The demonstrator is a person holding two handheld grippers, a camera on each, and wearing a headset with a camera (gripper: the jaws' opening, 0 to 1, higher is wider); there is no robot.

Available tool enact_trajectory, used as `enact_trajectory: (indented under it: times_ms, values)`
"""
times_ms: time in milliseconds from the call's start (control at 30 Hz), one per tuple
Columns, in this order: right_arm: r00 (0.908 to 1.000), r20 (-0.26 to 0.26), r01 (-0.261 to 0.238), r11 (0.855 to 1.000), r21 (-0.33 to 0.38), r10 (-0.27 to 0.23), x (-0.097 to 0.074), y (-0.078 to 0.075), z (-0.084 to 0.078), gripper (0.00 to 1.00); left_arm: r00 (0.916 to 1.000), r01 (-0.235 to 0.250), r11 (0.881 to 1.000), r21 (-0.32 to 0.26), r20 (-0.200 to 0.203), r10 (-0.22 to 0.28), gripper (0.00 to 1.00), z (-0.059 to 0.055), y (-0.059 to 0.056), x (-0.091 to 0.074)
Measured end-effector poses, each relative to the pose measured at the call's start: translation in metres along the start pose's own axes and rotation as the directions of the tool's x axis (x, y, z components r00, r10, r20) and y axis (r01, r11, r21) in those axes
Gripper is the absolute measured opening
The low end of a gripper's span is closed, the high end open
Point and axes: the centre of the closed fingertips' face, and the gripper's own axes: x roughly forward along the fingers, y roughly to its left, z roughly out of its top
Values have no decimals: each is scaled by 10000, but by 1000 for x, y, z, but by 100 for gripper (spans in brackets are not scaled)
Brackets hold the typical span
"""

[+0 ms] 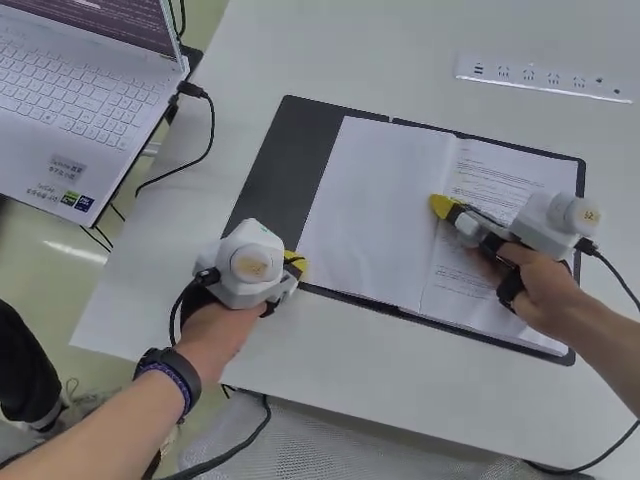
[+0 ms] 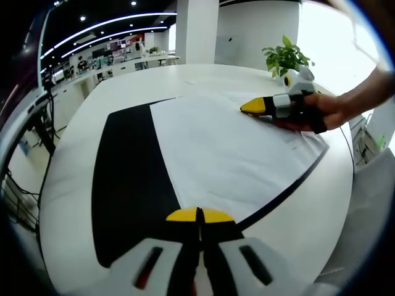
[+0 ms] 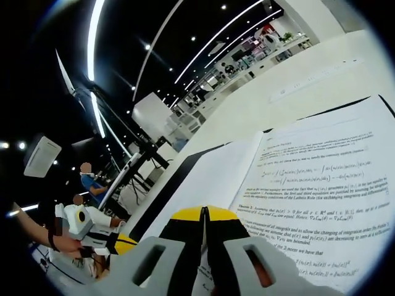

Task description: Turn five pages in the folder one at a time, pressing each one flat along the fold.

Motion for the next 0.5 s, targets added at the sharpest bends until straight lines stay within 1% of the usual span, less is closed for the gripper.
enact_trajectory:
  times_ms: [67,167,233,333,500]
  values:
    - [9999,-22,-108,9999,73,108,-4,2,-4,0,10000,-7,10000,-41,-14,7,0,0,0,0]
    - [9986,-361,-396,9991,-146,391,-10,12,-14,0,10000,4,10000,-30,-42,-4,0,0,0,0]
    - [9964,-555,-641,9979,-75,636,-13,18,-21,0,10000,12,10000,-44,-41,-12,0,-1,1,0]
    - [9943,-724,-786,9969,-96,777,-18,24,-28,0,10000,-5,10000,-89,-22,5,0,-1,1,0]
    - [9932,-801,-847,9964,10,845,-24,29,-35,0,10000,-32,10000,-94,-28,32,0,-1,1,0]
